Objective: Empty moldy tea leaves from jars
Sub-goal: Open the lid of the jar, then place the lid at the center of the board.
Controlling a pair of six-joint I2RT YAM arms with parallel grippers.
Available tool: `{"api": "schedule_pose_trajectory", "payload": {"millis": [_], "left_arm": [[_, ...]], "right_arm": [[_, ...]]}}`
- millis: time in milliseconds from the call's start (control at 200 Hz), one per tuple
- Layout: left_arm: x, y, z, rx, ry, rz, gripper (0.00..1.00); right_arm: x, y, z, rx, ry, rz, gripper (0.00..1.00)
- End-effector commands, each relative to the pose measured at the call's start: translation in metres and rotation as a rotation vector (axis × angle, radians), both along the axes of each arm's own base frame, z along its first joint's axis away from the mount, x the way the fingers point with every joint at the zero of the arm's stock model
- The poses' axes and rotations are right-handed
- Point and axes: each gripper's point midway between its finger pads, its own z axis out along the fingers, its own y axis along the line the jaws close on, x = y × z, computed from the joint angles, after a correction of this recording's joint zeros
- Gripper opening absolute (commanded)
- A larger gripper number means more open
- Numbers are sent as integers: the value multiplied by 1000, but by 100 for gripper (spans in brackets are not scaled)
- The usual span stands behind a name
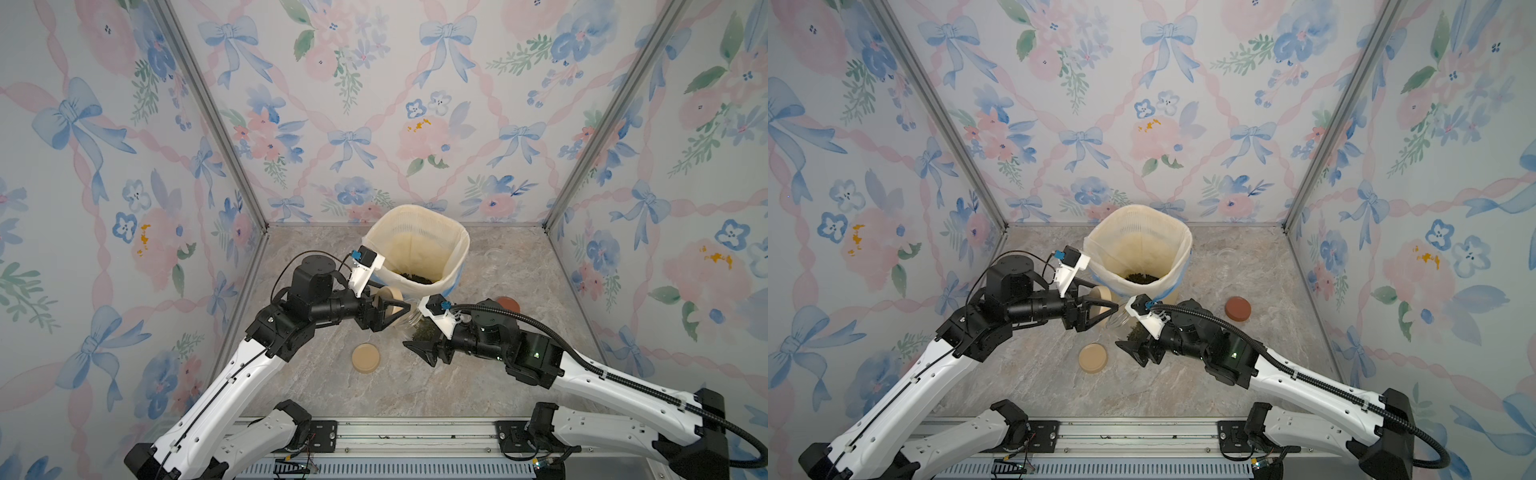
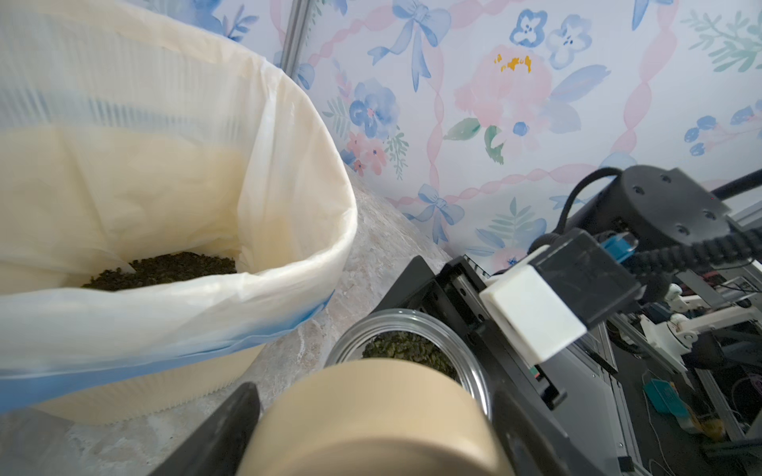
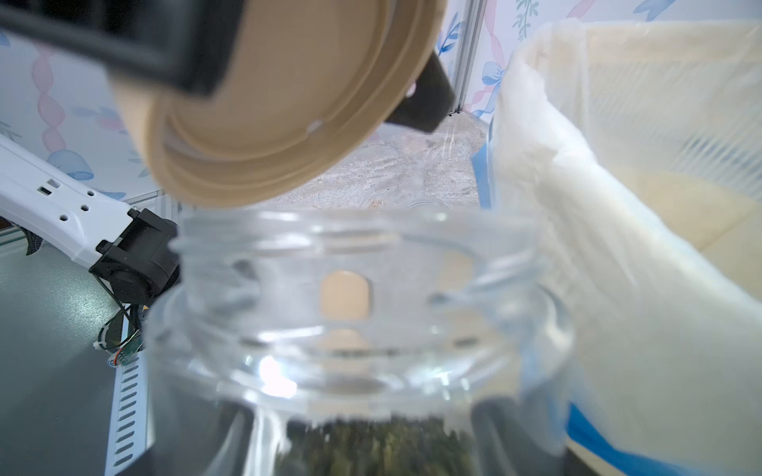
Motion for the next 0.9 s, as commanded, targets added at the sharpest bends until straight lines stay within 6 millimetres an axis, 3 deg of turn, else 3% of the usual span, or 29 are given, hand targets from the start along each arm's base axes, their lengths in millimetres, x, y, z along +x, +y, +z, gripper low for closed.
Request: {"api": "schedule_pose_trajectory", "payload": {"millis": [0, 100, 240, 610, 895], "left_arm": [[5, 16, 24, -34, -73, 72, 70], [16, 30, 13, -16, -61, 152, 70], [28, 46, -18, 25, -10, 248, 70], [43, 64, -107, 199, 133, 462, 66], [27, 50, -170, 413, 139, 527, 66]], "right_arm": [[3, -7, 21, 62, -33, -24, 65], [2, -10, 22, 62, -32, -27, 65], [-2, -16, 29, 67, -41, -28, 64], [-1, -51, 75, 69, -200, -110, 64], [-2, -69, 101, 78, -269, -150, 65]]}}
